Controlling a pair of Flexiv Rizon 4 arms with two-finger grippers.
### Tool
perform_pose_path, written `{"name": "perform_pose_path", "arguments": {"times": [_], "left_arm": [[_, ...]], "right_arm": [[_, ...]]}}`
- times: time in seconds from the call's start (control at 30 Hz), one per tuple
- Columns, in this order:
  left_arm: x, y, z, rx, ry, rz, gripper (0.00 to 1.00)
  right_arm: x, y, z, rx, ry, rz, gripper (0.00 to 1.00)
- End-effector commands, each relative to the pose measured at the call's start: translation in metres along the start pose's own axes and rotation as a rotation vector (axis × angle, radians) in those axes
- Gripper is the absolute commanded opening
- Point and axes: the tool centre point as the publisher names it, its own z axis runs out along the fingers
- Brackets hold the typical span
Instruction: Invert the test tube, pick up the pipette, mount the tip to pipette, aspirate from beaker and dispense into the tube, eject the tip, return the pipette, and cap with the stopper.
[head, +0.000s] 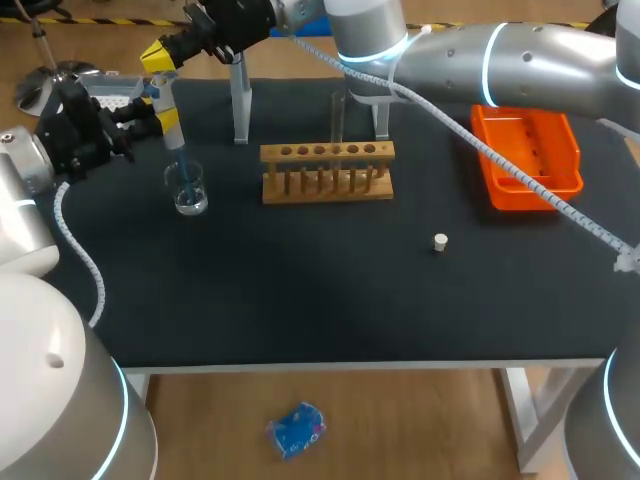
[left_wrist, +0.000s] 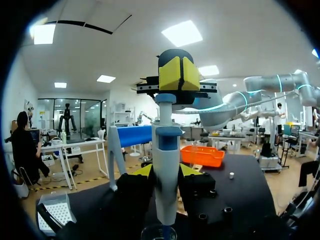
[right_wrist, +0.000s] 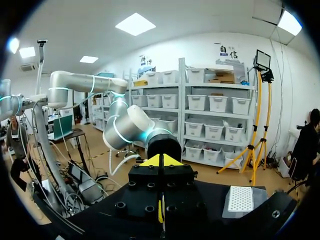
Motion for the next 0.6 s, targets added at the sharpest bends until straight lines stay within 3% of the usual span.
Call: {"name": "perform_pose_path", "arguments": {"times": [0.03,0.6], "left_arm": [[-0.0001,-0.0001,0.0003,0.001,0.000,0.000,0.00],[-0.0001,-0.0001,0.0003,0.001,0.000,0.000,0.00]], "right_arm": [[-0.0028,-0.0030,-0.0027,-0.010,0.002,0.000,0.00],[-0.0105,-0.0079,-0.0002,-0.040,0.006,0.000,0.00]]}}
